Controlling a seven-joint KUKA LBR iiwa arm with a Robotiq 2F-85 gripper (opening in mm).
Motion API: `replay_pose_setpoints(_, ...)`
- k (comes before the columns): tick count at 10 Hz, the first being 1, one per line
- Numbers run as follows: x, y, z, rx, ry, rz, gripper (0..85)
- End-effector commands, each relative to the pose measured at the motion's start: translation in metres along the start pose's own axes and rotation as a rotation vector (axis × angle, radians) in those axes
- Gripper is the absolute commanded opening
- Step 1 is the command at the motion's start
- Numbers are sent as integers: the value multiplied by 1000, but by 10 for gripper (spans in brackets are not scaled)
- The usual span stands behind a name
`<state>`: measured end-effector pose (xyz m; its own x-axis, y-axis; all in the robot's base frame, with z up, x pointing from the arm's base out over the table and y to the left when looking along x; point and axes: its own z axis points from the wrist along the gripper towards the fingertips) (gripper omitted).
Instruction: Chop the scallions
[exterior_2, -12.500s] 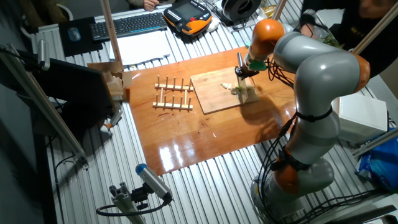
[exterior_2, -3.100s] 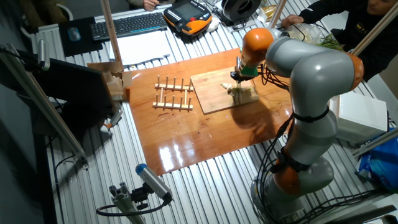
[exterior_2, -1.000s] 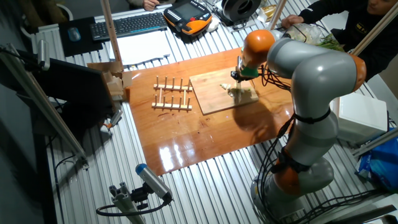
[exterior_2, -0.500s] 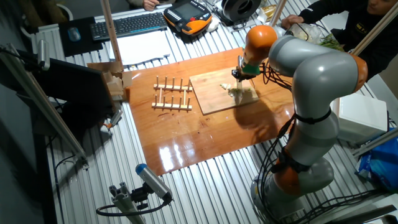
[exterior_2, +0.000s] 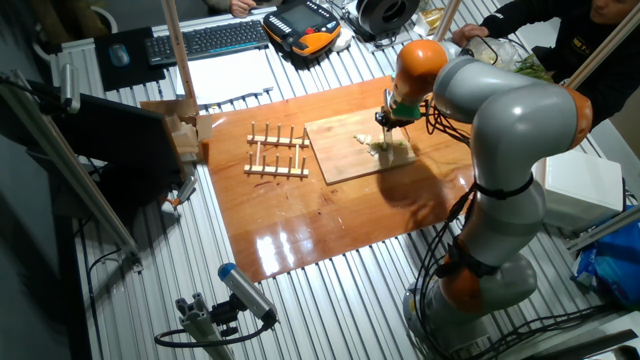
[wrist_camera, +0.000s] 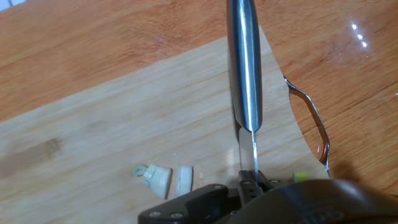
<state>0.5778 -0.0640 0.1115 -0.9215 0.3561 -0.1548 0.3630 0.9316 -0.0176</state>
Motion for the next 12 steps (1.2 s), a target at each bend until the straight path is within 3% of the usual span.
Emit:
replay_pose_setpoints(1,0,0,1,-1,-2,0,0)
replay_pose_setpoints(5,3,0,9,-1,-11,-2,0)
replay_pose_setpoints(12,6,0,17,28,-29,-2,0)
